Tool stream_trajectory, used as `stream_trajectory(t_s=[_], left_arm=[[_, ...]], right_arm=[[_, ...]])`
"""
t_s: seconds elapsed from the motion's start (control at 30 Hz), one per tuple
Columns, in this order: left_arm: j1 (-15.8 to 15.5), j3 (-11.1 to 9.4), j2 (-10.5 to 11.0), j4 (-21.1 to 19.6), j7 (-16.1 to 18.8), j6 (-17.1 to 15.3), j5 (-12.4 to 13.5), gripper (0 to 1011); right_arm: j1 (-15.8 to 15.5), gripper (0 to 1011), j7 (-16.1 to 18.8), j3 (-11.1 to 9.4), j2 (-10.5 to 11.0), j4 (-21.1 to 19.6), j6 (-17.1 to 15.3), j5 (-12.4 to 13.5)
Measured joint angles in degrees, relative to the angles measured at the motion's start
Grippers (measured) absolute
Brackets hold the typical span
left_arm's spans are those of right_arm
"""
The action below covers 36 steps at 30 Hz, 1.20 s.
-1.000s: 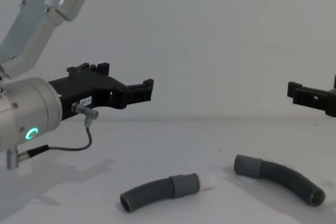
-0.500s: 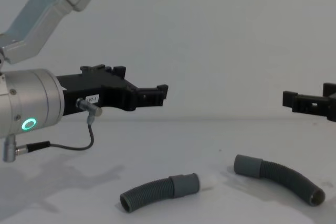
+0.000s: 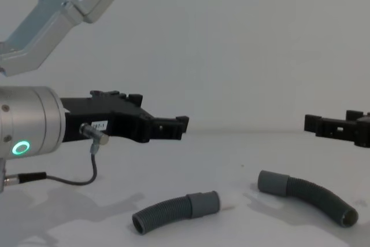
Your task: Use both hands to pick up one end of the pipe from the table, align the ends, and insert them.
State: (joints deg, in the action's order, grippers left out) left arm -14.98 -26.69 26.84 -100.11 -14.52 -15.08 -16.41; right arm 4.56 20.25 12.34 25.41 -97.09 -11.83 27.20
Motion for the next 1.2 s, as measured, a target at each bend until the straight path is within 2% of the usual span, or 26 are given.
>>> stream_trajectory(t_s=[0.43,0.77,1.2], left_arm=[[-1.03,-1.20,0.31,0.93,-3.53,-2.21,-0.03,1001],[-3.49,-2.99,0.77,4.36,-8.02,-3.25,0.61,1001],[-5.92,-4.19,1.60,8.02,-12.20,-4.02,1.73,1001]], right_arm=[[2.03,1000,1.36,1.37,-0.17,3.70,-1.09,1.50],[3.45,1000,2.77,2.67,0.79,6.06,-2.12,1.99],[5.30,1000,4.10,4.87,1.82,7.83,-3.52,1.74]])
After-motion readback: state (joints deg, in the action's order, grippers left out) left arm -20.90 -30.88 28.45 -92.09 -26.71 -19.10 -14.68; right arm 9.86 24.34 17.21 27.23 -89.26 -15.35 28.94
